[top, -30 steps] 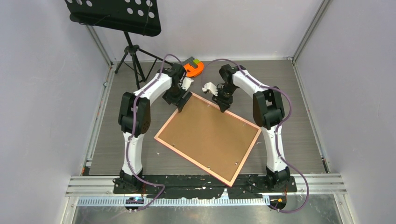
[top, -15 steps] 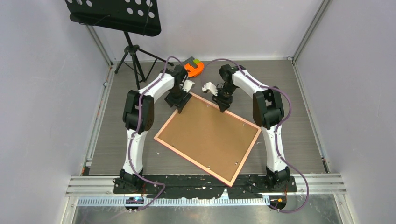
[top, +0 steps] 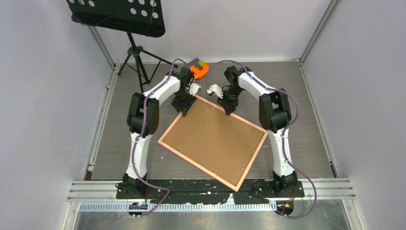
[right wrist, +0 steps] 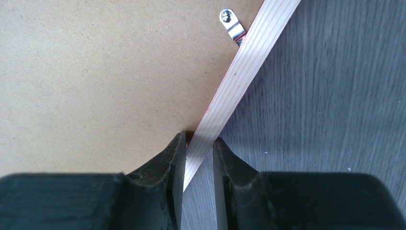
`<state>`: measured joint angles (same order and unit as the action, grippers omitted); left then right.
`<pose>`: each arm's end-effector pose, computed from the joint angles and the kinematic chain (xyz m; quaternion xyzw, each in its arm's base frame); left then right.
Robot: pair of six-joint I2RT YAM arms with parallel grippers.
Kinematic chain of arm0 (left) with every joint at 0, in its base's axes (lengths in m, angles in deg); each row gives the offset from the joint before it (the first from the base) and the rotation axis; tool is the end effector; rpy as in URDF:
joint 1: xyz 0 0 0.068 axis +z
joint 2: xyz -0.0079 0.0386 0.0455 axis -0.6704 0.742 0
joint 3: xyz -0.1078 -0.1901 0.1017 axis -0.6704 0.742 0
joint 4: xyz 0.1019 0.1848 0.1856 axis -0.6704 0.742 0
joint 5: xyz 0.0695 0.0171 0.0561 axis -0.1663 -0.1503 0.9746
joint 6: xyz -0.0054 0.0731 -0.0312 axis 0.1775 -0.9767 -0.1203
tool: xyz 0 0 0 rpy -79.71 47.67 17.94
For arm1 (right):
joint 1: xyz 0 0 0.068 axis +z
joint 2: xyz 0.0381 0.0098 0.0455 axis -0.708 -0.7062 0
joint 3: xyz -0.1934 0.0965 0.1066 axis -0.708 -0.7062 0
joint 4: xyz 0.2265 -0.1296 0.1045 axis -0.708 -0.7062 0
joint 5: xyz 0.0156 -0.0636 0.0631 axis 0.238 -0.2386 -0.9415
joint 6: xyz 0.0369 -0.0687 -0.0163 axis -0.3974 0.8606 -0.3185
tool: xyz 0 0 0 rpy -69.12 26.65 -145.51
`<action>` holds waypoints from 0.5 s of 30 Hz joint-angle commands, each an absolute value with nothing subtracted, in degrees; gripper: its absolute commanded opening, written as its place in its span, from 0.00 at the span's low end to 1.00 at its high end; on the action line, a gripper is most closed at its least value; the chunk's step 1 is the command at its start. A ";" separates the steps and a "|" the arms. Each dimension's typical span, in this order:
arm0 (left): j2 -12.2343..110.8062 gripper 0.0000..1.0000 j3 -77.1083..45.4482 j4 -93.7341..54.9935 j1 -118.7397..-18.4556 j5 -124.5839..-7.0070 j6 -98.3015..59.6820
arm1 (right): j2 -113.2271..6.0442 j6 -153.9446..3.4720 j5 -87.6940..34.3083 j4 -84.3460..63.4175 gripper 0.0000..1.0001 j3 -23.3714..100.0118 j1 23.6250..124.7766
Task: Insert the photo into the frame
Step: Install the photo frame at the center of the board.
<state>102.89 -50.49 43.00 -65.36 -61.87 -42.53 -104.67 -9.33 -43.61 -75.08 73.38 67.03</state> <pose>0.4141 -0.1836 0.1070 0.3014 0.9505 -0.0442 0.0616 0.4088 0.1956 0.1071 -0.6393 0.7384 0.1925 0.0946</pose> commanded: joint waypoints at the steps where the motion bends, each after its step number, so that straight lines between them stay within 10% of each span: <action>1: 102.72 0.42 -51.83 41.78 -65.61 -62.11 -43.42 | -106.58 -6.84 -43.79 -72.56 0.06 74.15 67.84; 15: 102.39 0.27 -52.05 41.43 -66.96 -60.14 -44.20 | -106.72 -6.91 -43.55 -72.43 0.06 74.12 67.84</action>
<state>102.91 -50.49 42.98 -66.50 -61.63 -43.21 -104.67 -9.66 -43.59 -75.04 73.38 67.03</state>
